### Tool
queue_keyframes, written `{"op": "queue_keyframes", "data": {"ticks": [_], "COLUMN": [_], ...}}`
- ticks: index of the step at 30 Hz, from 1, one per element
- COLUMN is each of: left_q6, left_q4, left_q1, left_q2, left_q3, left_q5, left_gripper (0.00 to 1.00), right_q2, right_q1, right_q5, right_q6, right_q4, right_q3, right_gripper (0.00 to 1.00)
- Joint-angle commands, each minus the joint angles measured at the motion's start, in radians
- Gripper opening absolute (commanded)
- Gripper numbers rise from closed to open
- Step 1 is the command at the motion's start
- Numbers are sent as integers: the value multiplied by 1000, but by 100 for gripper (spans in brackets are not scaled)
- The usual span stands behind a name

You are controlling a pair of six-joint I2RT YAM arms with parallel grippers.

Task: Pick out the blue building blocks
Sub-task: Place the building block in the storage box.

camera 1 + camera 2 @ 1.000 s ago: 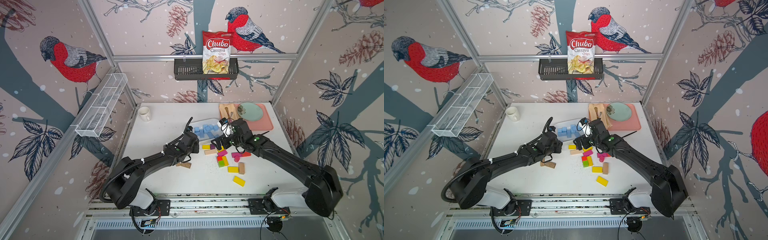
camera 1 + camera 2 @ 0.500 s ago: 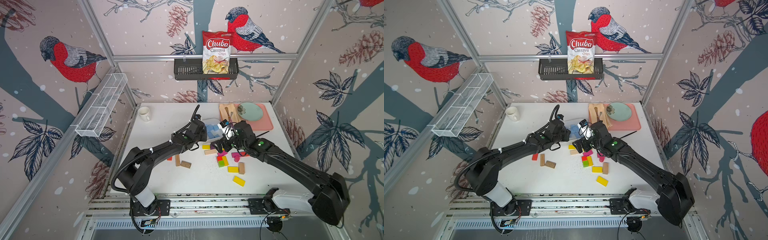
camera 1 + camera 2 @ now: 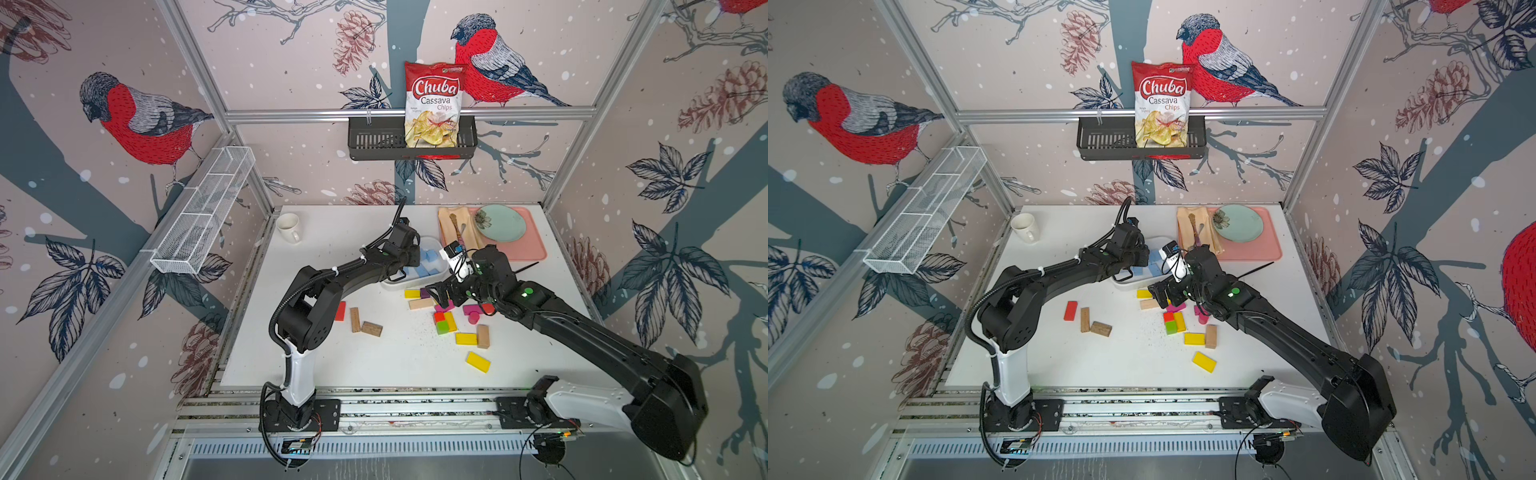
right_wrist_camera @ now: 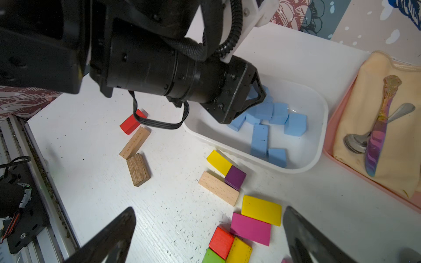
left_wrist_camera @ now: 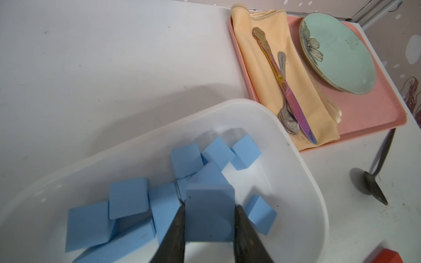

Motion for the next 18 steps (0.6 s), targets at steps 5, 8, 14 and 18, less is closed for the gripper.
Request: {"op": "queue_keyframes", "data": {"ticks": [5,8,14,18], "left_q6": [40,48,57,54], "left_q4": [-32,-38,-36,-33], "left_q1": [19,24,27,27], "left_q2": [111,145,171,177], "left_q3": [113,135,148,143], "left_q5": [21,18,31,59], "left_gripper": [0,0,0,0], "right_q2": [-2,-3,3,10], "right_q1": [-5,-5,-7,-8], "right_q5": [22,27,29,30], "right_q6": [-2,-1,-3,-3], "right_q4": [12,15,14,15], "right_q3": [-4,-6,-6,-5], "right_gripper": [99,99,100,99]}}
